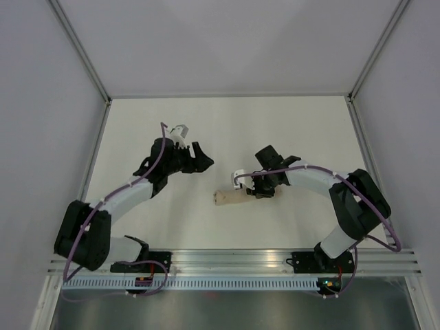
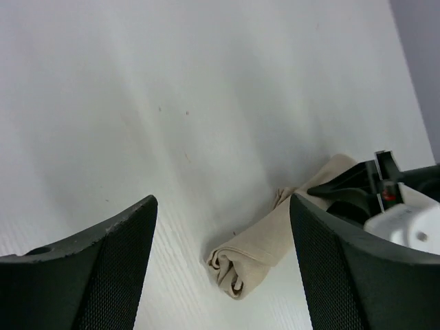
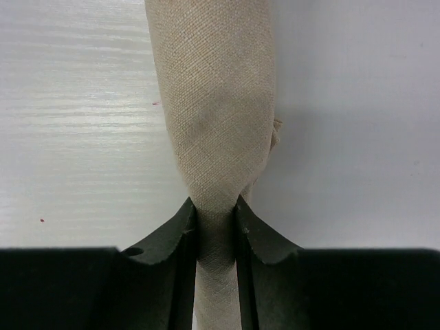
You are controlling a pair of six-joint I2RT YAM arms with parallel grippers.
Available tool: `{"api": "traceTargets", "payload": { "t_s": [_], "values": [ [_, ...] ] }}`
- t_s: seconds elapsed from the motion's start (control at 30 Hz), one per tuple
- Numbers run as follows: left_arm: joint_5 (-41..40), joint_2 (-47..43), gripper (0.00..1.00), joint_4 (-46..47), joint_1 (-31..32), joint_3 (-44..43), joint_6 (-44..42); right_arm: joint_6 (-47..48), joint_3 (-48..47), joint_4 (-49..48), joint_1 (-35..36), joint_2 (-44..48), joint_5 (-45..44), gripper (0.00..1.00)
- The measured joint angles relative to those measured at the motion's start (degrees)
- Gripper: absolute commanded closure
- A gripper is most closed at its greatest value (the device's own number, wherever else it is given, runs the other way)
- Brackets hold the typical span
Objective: Fold the napkin, place the utensils inside, and roll it up
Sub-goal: Roll the napkin with the utensil
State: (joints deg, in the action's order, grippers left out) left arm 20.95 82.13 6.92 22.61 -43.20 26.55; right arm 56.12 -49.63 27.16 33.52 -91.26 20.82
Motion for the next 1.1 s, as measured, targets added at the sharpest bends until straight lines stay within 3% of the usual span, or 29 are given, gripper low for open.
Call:
{"api": "traceTargets", "payload": {
  "t_s": [0.2,0.4,0.57,0.7,0.87,1.1],
  "values": [
    [-13.51,-17.46,0.13,12.37,4.42,11.85,-1.46,2.16,-8.66,9.62,-2.38,-7.10,4.07,0.83],
    [-25.75,-25.16,0.09,21.66,23.37,21.59,-14.32,3.41,-19.04,21.03,-4.52,-15.78,8.15,0.83],
    [-32.09,-25.11,0.07,24.35,32.85,22.16,-25.20,3.72,-25.29,27.82,-5.40,-20.96,9.79,0.83],
    [-34.51,-21.24,0.07,24.61,39.04,21.03,-32.26,3.69,-28.94,31.69,-5.95,-24.04,10.82,0.83],
    [-37.55,-6.99,0.05,22.71,45.64,14.05,-41.27,3.67,-32.39,35.67,-6.45,-27.06,11.82,0.83],
    [-38.38,5.42,0.01,22.88,47.25,9.25,-50.34,3.58,-33.86,37.24,-6.75,-28.39,12.35,0.83]
  ]
}}
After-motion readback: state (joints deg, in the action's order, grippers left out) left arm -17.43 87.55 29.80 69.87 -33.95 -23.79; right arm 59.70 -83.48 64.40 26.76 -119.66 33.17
